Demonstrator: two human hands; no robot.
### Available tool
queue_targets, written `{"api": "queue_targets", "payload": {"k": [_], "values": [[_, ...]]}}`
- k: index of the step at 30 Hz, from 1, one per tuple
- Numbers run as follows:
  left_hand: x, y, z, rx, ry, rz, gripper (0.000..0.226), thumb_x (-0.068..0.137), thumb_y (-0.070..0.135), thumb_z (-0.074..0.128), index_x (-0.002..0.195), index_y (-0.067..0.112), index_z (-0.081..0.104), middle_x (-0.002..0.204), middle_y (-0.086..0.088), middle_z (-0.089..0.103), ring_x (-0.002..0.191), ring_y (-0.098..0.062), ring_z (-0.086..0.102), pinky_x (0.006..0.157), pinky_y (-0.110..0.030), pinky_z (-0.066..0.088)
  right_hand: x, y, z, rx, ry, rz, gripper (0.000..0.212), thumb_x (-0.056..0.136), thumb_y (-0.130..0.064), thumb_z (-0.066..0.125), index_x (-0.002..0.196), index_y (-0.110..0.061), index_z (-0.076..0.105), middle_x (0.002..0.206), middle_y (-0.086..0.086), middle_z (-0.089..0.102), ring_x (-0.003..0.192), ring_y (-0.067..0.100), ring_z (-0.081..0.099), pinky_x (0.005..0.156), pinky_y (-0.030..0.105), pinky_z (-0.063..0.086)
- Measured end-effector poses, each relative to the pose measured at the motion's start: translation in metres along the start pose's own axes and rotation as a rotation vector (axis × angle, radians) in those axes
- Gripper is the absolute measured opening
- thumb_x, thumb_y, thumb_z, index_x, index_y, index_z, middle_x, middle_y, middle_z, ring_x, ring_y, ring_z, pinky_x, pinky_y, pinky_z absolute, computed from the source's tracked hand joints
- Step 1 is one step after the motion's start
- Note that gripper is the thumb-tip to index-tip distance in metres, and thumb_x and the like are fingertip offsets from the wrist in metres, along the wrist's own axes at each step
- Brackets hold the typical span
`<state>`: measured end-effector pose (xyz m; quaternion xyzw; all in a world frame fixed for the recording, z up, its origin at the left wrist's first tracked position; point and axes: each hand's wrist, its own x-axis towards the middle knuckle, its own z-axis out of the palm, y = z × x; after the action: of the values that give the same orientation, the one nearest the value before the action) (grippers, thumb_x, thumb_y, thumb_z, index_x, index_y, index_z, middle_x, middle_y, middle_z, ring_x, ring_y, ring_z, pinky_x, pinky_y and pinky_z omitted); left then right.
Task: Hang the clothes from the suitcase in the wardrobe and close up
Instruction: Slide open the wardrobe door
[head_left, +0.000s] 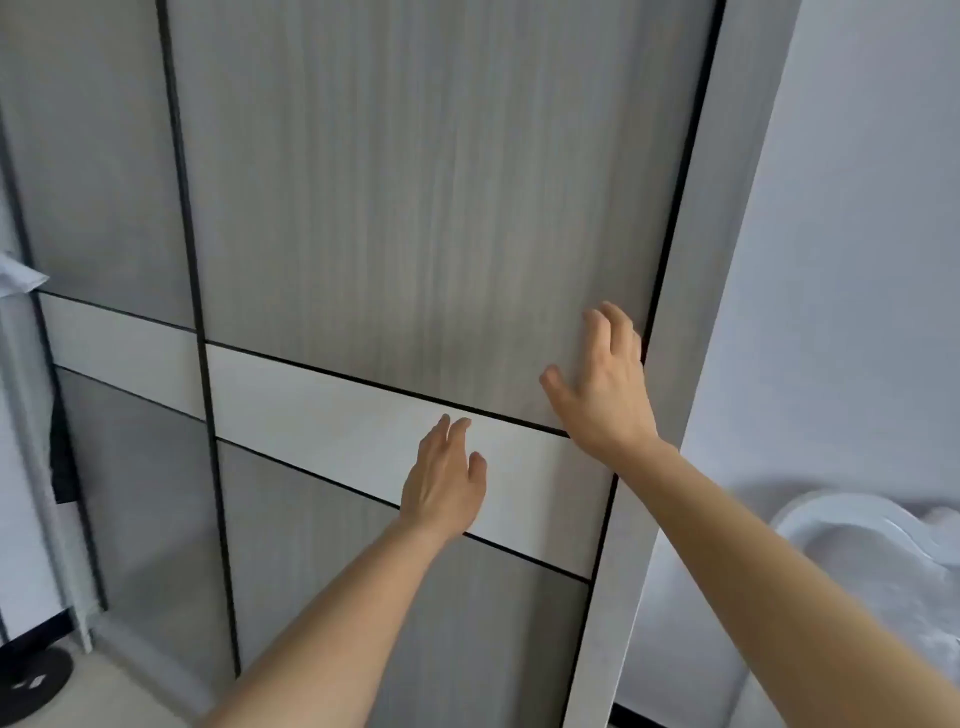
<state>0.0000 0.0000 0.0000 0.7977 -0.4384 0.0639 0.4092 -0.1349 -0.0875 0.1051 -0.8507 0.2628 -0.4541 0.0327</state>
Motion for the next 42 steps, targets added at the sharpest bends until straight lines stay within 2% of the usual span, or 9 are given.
{"api": "queue_targets", "payload": {"k": [7,12,16,21,25,30,35,38,42], "values": [[0.027,0.046,0.062,-0.100,-0.135,0.001,0.065,0.103,0.041,0.033,0.155,0.020,0.001,0.163,0.000,-0.008,0.149,-0.017,-0.004,0.116,-0.036,0.016,0.006,0.027,-0.004,0.304,-0.223,0.296,0.064,0.097,-0.026,0.041,0.151,-0.001,0.014,0.158,0.014,0.017,0.142,0.028,0.027,0.113,0.036,0.027],[0.042,0.042,0.115,-0.011,-0.159,-0.006,0.115,0.075,0.079,0.035,0.152,0.011,-0.017,0.150,-0.016,-0.039,0.136,-0.037,-0.038,0.118,-0.049,-0.010,0.005,0.027,0.006,0.382,-0.241,0.286,0.077,0.097,-0.025,0.046,0.153,0.000,0.000,0.157,0.016,0.011,0.146,0.031,0.013,0.119,0.039,0.019],[0.052,0.044,0.139,-0.026,-0.084,-0.061,0.111,0.084,0.057,0.056,0.151,0.008,-0.019,0.135,-0.011,-0.055,0.126,-0.036,-0.046,0.115,-0.054,-0.005,0.001,0.038,0.007,0.438,-0.297,0.241,0.080,0.095,-0.019,0.048,0.154,-0.004,-0.003,0.156,0.012,0.009,0.145,0.028,0.011,0.116,0.031,0.015],[0.053,0.043,0.140,-0.076,-0.046,-0.058,0.112,0.087,0.051,0.057,0.147,0.006,-0.026,0.135,-0.007,-0.052,0.128,-0.033,-0.044,0.115,-0.055,-0.004,0.001,0.052,0.010,0.464,-0.290,0.152,0.079,0.086,-0.017,0.046,0.154,-0.006,0.007,0.158,0.014,0.011,0.145,0.029,0.015,0.117,0.034,0.022],[0.050,0.040,0.128,-0.117,-0.035,-0.038,0.114,0.086,0.047,0.060,0.144,0.007,-0.029,0.143,-0.010,-0.047,0.133,-0.033,-0.040,0.114,-0.056,-0.004,0.000,0.054,0.013,0.440,-0.184,0.052,0.077,0.084,-0.012,0.039,0.154,-0.006,0.008,0.163,0.011,-0.005,0.149,0.015,-0.007,0.103,0.001,-0.001],[0.057,0.018,0.113,-0.154,-0.065,-0.014,0.125,0.061,0.090,0.023,0.142,0.012,-0.033,0.142,-0.006,-0.048,0.133,-0.031,-0.042,0.113,-0.054,-0.010,-0.003,0.060,0.037,0.385,-0.078,-0.009,0.081,0.082,0.005,0.037,0.154,-0.002,0.000,0.163,0.014,-0.007,0.150,0.019,-0.009,0.109,0.007,-0.009],[0.073,-0.016,0.097,-0.126,-0.044,-0.026,0.128,0.060,0.084,0.034,0.144,0.012,-0.032,0.145,-0.007,-0.047,0.136,-0.029,-0.041,0.115,-0.050,-0.013,0.010,0.049,0.066,0.524,-0.010,0.054,0.067,0.102,-0.008,0.042,0.156,-0.011,0.004,0.164,0.001,0.003,0.146,-0.001,-0.002,0.114,0.007,0.002],[0.084,-0.038,0.084,-0.093,-0.010,-0.038,0.128,0.066,0.076,0.047,0.144,0.012,-0.032,0.140,-0.001,-0.050,0.134,-0.025,-0.042,0.114,-0.045,-0.014,0.025,0.041,0.081,0.644,0.048,0.161,0.057,0.102,-0.017,0.049,0.154,-0.016,0.024,0.159,-0.002,0.027,0.145,0.006,0.023,0.118,0.024,0.026],[0.101,-0.079,0.065,-0.062,0.023,-0.044,0.129,0.066,0.080,0.046,0.143,0.014,-0.033,0.139,0.002,-0.051,0.136,-0.025,-0.040,0.118,-0.048,-0.010,0.056,0.020,0.105,0.663,0.110,0.219,0.049,0.094,-0.019,0.064,0.141,-0.017,0.049,0.133,-0.010,0.053,0.119,-0.004,0.047,0.086,-0.001,0.039]]}}
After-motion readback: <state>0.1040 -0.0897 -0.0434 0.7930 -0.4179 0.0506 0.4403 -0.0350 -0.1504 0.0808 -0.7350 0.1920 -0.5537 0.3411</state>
